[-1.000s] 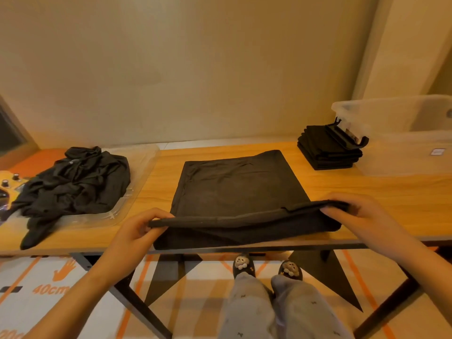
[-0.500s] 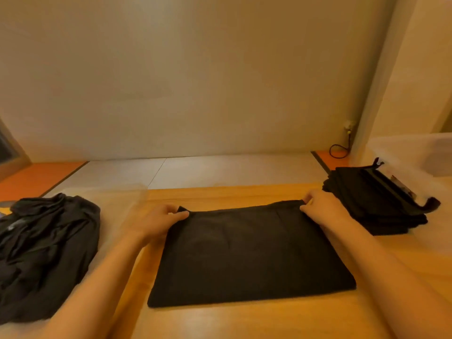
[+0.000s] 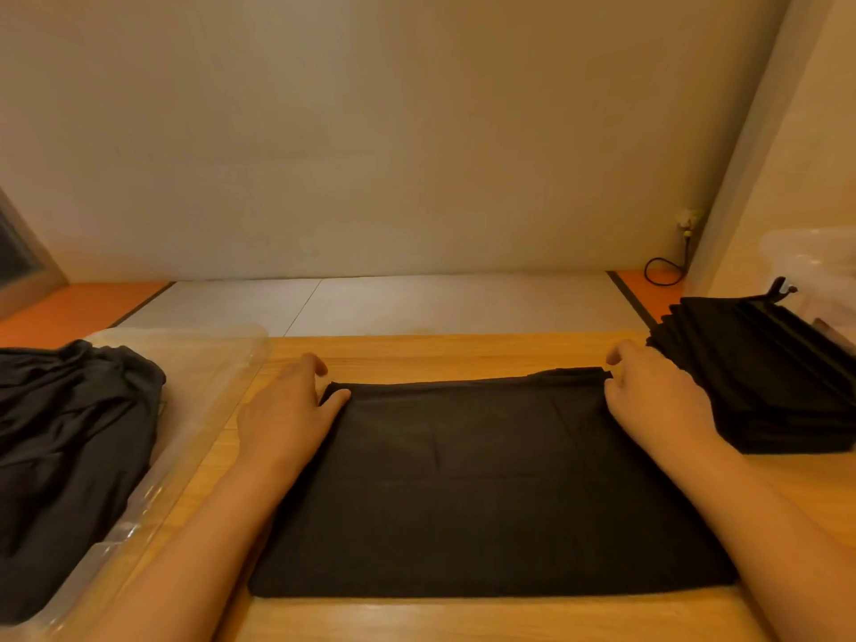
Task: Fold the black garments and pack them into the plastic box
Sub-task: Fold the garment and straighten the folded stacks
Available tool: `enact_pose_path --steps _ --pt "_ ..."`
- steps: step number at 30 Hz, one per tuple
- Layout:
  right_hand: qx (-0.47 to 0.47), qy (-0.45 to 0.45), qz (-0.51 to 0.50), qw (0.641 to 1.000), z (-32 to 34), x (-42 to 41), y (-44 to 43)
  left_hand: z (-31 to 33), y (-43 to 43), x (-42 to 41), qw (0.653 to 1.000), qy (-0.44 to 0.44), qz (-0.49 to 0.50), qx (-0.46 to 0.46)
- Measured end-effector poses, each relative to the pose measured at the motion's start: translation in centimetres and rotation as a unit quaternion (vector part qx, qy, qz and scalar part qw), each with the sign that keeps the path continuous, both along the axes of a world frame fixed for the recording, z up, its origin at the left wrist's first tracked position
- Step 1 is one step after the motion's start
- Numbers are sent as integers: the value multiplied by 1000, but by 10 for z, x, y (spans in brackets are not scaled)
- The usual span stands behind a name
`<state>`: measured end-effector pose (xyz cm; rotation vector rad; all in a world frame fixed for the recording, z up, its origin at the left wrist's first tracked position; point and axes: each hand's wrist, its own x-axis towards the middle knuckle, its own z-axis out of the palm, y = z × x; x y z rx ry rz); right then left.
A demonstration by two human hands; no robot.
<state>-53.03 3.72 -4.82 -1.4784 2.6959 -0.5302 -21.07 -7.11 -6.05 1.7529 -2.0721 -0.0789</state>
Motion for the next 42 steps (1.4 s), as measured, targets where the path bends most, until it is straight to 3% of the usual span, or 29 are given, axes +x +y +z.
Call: enact_pose_path --steps 4,6,10,12,28,42 --pt "-77 81 103 988 28 26 8 17 16 -17 987 20 -130 -90" --pt "-87 71 194 975 38 55 11 24 30 -35 974 -19 -218 -57" --pt "40 76 304 949 8 93 -1 5 38 -62 945 -148 -284 69" --pt "95 68 316 942 -10 91 -10 -4 33 -64 942 -155 -286 86" --pt "135 48 292 946 -21 75 -19 -12 23 -57 942 -164 -274 98" --pt "123 49 83 988 -21 9 -16 -14 -3 -23 970 -133 -165 118"
